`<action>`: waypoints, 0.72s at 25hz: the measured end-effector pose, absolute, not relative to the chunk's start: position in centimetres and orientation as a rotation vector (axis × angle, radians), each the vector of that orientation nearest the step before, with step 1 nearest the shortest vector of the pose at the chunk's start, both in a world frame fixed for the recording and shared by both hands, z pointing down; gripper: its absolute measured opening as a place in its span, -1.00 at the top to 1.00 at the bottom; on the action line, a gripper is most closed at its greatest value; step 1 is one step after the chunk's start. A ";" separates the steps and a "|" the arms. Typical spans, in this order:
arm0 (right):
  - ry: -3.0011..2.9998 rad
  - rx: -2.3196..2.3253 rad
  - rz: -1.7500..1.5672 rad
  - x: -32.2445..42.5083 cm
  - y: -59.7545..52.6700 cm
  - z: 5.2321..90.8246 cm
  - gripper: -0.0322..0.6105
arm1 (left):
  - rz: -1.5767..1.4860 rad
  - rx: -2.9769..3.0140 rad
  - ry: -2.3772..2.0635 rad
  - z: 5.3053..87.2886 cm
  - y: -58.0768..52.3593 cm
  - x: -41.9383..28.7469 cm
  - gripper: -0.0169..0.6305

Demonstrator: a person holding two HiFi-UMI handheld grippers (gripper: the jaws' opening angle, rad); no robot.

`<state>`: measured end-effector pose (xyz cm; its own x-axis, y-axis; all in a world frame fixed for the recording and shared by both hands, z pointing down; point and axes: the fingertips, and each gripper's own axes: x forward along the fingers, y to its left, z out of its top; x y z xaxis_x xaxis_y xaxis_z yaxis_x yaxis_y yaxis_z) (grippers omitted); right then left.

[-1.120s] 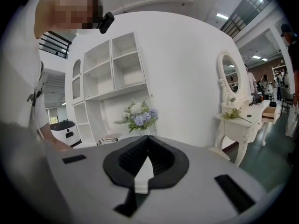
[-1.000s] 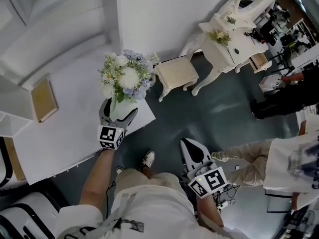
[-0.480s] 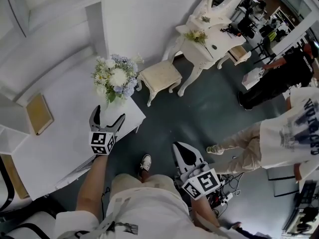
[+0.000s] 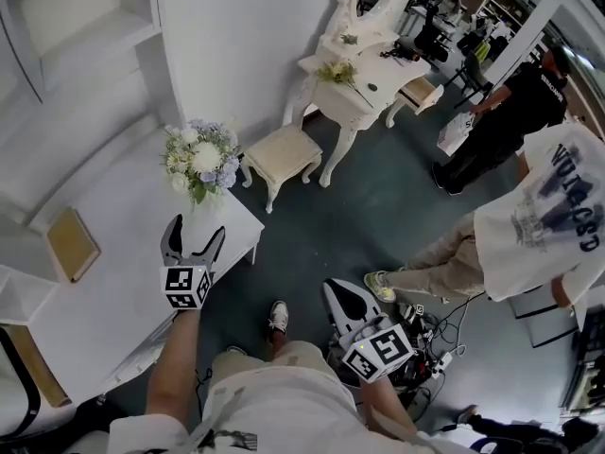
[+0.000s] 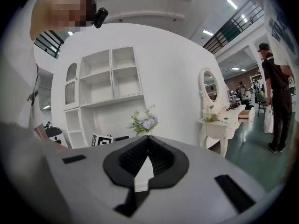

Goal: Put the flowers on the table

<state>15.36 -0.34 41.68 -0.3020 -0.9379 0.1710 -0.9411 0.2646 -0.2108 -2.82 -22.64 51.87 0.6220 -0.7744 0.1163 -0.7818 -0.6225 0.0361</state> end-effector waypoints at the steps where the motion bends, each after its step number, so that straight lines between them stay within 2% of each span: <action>1: -2.495 1.846 0.430 15.1 -0.3 41.7 0.87 | 0.134 2.757 -1.329 51.4 -22.4 -3.1 -0.41; 12: -2.611 1.704 0.411 10.9 -1.9 41.4 0.87 | 0.138 2.752 -1.379 48.5 -19.6 -7.1 0.28; 18: -2.669 1.613 0.433 9.5 -3.1 41.8 0.87 | 0.081 2.740 -1.399 46.4 -17.9 -9.1 0.54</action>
<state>9.46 -3.09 41.76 -0.4751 -0.8695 0.1353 -0.8677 0.4373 -0.2366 -9.12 -17.93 46.43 0.5859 -0.8068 0.0761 -0.8102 -0.5852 0.0331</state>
